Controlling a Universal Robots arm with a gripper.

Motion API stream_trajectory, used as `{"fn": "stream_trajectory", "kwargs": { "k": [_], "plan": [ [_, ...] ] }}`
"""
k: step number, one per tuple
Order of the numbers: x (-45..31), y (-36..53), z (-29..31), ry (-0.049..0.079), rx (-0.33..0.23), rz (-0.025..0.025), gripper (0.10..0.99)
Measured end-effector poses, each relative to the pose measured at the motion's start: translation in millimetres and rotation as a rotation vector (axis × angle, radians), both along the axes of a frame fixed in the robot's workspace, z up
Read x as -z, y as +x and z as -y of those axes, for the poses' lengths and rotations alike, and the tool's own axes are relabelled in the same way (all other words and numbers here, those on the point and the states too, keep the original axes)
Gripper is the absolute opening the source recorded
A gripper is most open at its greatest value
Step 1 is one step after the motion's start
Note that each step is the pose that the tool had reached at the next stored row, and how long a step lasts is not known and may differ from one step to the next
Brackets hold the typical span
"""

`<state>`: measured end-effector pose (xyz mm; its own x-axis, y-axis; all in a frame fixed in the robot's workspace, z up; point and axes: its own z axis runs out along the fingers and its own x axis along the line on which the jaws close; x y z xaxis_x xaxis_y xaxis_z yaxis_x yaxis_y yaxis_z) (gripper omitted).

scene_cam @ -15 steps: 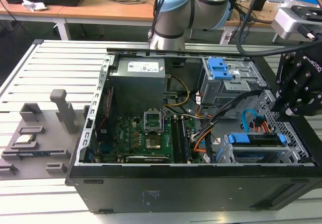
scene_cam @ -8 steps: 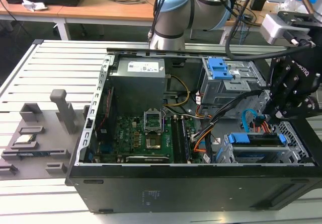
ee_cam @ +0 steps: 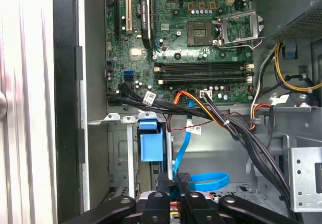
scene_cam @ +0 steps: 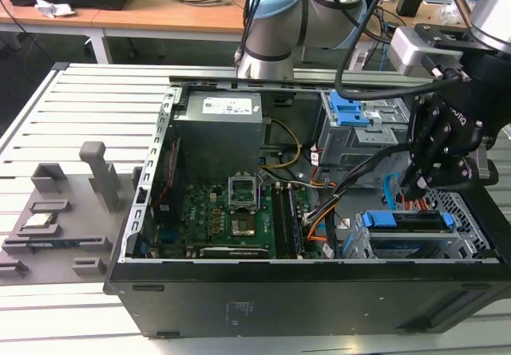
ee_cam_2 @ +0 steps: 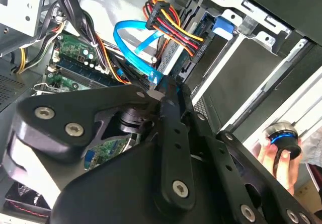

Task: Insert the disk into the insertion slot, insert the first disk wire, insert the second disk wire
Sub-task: 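Insert the second disk wire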

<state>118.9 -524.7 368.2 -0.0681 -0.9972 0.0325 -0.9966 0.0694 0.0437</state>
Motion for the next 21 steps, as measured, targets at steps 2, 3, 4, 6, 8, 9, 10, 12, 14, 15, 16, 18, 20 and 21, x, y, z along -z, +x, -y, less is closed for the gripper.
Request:
{"fn": "stream_trajectory", "kwargs": {
  "k": [2,3,4,6,8,9,10,12,14,15,16,18,20,21],
  "plan": [
    [0.0,0.0,0.0,0.000,0.000,0.0000,0.161],
    [0.0,0.0,0.2,0.000,0.000,0.0000,0.161],
    [0.0,0.0,1.9,0.000,0.000,0.0000,0.161],
    [1.4,-0.1,8.3,-0.001,-0.001,0.0000,0.161],
    [3.0,0.0,8.8,-0.001,-0.027,0.0000,0.161],
    [4.9,0.1,8.9,-0.001,-0.064,0.0000,0.161],
    [5.5,0.2,9.1,-0.001,-0.065,0.0000,0.161],
    [8.5,0.7,10.2,-0.001,-0.065,0.0000,0.161],
    [12.8,2.4,10.7,-0.001,-0.065,0.0000,0.161],
    [14.4,3.3,10.7,-0.001,-0.065,0.0000,0.161],
    [15.0,3.9,10.8,-0.001,-0.065,0.0000,0.161],
    [16.8,5.5,10.7,-0.001,-0.065,0.0000,0.161],
    [18.3,6.6,10.8,-0.001,-0.065,0.0001,0.161],
    [19.3,7.4,10.7,-0.001,-0.065,0.0000,0.161]
  ]
}}
